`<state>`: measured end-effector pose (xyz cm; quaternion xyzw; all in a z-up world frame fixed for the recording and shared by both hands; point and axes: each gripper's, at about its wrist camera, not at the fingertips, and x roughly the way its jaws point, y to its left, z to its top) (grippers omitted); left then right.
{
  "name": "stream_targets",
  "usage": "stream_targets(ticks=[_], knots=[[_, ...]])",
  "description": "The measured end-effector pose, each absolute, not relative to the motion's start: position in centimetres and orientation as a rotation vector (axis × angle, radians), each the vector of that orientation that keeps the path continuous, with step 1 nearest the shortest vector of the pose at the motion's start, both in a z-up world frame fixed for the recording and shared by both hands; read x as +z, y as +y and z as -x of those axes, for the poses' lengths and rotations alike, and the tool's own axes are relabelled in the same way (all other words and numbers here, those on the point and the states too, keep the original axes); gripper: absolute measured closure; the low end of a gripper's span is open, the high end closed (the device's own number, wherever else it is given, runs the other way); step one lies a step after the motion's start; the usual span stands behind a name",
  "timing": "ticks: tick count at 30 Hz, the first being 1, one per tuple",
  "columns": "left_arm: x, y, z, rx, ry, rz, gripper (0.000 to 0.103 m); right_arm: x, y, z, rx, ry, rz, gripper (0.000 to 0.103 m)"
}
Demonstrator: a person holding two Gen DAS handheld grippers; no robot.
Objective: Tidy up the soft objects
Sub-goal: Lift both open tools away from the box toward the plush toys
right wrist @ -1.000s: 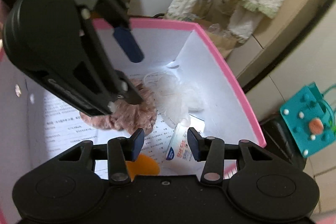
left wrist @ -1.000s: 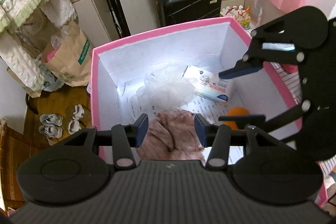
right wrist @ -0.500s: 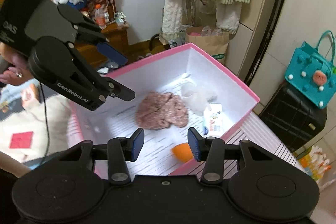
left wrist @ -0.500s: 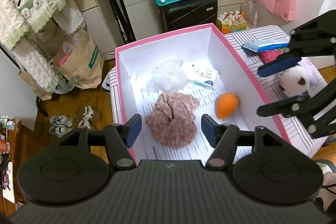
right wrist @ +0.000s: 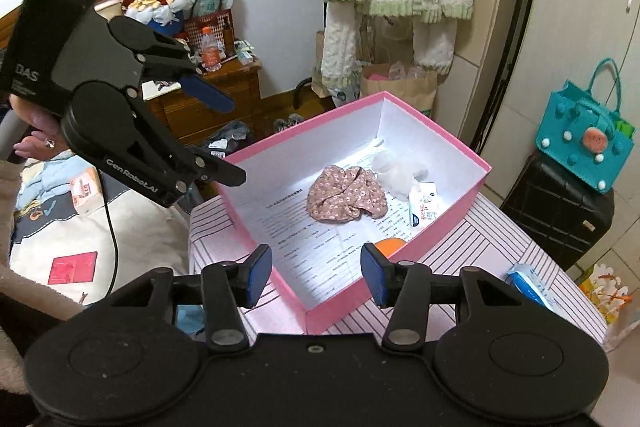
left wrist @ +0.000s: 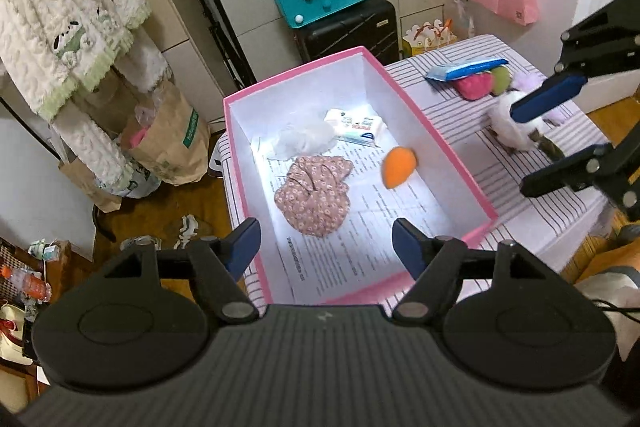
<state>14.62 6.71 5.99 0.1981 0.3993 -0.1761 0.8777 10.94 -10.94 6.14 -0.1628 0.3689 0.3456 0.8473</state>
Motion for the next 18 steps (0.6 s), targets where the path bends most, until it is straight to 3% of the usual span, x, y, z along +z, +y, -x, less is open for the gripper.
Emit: stream_targets(ticks=[18], knots=[[4.6,2.9,-8.2,-0.423,0.858,-0.500,0.031,5.2,-16.6,-3.6,0.673,0.721,0.297,0.038]])
